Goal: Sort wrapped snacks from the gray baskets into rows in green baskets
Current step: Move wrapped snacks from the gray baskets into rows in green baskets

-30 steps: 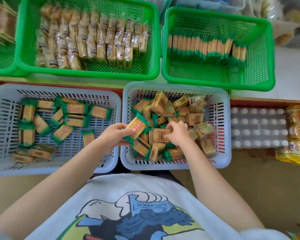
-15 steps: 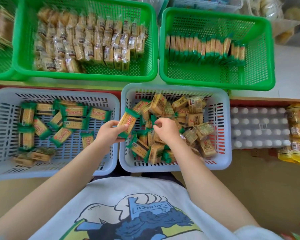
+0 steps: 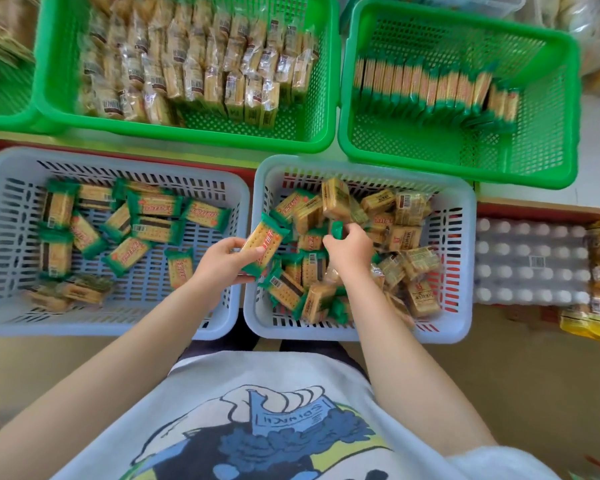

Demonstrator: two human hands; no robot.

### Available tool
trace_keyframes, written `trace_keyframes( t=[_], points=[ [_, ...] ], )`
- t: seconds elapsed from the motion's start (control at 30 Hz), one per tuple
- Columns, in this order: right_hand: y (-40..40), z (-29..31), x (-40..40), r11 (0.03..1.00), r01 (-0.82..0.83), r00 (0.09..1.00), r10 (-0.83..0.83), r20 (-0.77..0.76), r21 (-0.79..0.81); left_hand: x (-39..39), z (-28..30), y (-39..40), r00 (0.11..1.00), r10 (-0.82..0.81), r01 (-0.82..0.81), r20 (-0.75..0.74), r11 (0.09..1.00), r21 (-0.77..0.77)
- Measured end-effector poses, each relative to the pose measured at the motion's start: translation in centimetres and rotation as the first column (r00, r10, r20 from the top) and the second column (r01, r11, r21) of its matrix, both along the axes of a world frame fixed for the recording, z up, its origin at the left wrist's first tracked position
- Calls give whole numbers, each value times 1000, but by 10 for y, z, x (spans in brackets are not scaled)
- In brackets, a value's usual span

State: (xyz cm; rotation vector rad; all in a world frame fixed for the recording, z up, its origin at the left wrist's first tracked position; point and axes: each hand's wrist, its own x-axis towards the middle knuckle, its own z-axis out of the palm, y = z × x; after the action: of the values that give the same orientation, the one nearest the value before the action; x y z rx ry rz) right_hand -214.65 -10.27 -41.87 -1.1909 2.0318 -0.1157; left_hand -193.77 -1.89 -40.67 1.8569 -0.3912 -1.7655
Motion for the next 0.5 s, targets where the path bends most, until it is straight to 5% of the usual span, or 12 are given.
trace_keyframes(
  t=[0.1,0.27,0.37,0.5],
  points=[
    [1,36,-17,995,96,961,-91,261,-5,-3,7,-8,996,38,-39,-75,999,-18],
    [-1,90,-25,966,233,698,-246,673,111,-5,30,-33,985,-21,5,-169,995,-95],
    [-8,106,-5,991,102,705,-133,696,86,-9,49,-49,951,-89,56,-296,991,-119],
    [-20,124,32,999,-25,759,4,651,24,-4,69,-71,901,46,-82,-431,995,-65]
  ],
)
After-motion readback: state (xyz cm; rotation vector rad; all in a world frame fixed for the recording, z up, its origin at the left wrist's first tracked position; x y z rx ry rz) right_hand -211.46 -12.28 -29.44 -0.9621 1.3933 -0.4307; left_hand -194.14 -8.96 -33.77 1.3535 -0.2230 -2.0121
